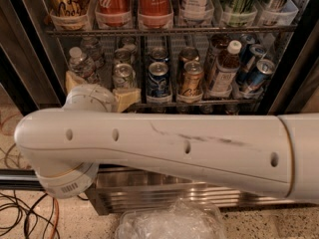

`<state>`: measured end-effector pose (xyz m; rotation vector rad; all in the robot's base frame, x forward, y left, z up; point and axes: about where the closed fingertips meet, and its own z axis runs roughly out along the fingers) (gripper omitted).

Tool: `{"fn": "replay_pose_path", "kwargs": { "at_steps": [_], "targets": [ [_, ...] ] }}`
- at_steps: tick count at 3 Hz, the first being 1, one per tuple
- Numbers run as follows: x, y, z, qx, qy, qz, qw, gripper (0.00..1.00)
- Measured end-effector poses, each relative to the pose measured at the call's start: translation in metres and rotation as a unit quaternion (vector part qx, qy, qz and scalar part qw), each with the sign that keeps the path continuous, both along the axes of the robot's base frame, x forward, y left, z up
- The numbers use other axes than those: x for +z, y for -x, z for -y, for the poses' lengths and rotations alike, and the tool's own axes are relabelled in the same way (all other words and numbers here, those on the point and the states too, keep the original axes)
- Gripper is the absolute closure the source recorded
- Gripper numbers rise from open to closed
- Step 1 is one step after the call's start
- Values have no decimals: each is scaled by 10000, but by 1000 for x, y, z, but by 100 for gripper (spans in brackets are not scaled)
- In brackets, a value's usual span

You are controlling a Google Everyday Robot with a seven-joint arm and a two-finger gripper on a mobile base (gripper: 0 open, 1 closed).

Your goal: Pick 7up can from middle shelf of fridge

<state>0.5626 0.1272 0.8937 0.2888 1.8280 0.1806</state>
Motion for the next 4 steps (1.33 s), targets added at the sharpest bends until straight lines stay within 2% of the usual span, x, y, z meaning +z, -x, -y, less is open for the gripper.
{"fn": "replay_pose_path", "kwargs": {
  "at_steps": [1,2,4],
  "targets": [
    [-8,7,25,-431,1066,-19,9934,0],
    [-8,7,25,-431,1067,-19,9934,0],
    [-18,14,57,-345,1747,186,9838,0]
  ]
}}
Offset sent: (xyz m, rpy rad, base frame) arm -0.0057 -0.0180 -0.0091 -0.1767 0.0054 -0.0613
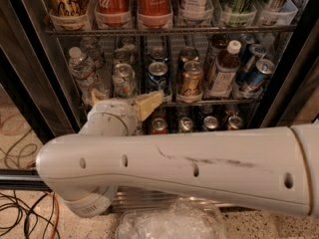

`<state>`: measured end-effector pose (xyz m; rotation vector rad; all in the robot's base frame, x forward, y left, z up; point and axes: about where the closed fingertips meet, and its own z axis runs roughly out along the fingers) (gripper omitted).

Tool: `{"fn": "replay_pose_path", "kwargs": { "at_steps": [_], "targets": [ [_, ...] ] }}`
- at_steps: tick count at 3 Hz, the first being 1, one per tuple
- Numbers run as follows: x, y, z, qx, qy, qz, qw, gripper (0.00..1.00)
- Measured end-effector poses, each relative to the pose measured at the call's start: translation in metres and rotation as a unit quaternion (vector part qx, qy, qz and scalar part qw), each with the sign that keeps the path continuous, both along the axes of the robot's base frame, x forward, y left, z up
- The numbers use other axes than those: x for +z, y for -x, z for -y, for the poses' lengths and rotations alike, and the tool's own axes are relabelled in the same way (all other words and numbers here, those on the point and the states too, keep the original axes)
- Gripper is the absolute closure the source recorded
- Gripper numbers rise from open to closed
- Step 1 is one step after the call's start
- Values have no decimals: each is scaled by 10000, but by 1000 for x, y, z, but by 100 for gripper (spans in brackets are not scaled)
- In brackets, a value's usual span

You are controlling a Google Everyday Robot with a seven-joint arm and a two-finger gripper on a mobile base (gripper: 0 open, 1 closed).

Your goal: Pick 7up can from middle shelf of fridge

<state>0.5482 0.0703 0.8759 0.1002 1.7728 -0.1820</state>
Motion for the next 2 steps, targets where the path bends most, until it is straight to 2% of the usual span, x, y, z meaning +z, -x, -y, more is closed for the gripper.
{"fn": "replay_pose_path", "kwargs": {
  "at_steps": [1,2],
  "targets": [
    [-6,-2,9,74,-5,171,9998,0],
    [-12,-12,6,240,-184,339,9990,0]
  ]
}}
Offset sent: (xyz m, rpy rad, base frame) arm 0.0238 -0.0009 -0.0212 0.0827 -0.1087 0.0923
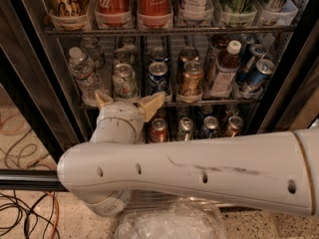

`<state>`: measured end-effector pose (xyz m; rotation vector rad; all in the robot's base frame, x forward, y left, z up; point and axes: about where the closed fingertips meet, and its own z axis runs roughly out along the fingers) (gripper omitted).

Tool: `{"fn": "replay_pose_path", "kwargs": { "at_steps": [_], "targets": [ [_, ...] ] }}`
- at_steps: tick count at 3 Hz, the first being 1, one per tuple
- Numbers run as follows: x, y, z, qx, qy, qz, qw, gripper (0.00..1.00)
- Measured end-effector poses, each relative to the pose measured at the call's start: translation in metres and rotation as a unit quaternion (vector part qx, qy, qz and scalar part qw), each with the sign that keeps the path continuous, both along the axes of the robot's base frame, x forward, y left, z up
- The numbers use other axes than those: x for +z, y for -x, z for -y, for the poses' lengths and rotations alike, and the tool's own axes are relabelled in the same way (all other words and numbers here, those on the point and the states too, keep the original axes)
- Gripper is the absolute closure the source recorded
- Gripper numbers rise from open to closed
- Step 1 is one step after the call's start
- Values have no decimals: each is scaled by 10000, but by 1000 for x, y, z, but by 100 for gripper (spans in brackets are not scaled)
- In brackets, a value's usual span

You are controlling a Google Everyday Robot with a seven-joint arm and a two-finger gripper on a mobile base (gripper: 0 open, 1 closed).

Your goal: Pick 7up can from middle shelf of fridge

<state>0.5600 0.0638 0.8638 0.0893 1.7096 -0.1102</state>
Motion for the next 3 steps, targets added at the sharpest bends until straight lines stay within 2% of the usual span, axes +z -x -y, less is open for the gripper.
{"fn": "replay_pose_path", "kwargs": {
  "at_steps": [1,2,3],
  "targets": [
    [-3,-14,-9,209,-140,175,9995,0],
    [-3,-14,-9,208,-141,174,9995,0],
    [-8,-19,-18,227,-231,215,9992,12]
  ]
}}
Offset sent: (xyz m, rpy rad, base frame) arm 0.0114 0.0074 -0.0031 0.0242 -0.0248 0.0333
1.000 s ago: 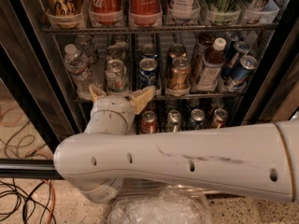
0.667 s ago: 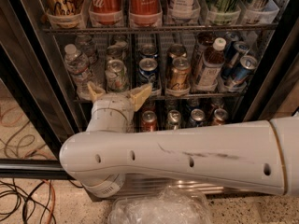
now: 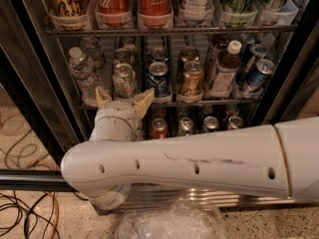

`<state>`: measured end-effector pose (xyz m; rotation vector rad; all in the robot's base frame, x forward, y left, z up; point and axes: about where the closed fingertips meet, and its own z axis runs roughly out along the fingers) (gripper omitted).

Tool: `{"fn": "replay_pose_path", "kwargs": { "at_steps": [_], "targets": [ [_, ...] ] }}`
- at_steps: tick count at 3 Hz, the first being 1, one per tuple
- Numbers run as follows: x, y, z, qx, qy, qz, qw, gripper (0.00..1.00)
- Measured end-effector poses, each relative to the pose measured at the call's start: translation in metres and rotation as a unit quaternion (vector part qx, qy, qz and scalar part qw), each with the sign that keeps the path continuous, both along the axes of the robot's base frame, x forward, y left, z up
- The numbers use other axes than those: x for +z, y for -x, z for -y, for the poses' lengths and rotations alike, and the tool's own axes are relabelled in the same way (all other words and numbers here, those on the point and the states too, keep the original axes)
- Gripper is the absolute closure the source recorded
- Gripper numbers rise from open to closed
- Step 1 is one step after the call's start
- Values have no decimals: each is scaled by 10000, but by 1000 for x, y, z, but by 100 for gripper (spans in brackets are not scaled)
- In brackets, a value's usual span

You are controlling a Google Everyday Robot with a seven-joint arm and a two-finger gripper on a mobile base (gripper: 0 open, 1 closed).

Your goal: Pick 7up can from middle shelf of fridge

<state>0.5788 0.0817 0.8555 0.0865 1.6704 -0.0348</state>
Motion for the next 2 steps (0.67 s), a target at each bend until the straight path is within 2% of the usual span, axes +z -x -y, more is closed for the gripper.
{"fn": "replay_pose_path", "kwargs": {
  "at_steps": [1,2],
  "targets": [
    [-9,-6,-4,-139,-83,52,9999,28],
    [-10,-12,-2,-165,-36,94,9998,29]
  ]
}}
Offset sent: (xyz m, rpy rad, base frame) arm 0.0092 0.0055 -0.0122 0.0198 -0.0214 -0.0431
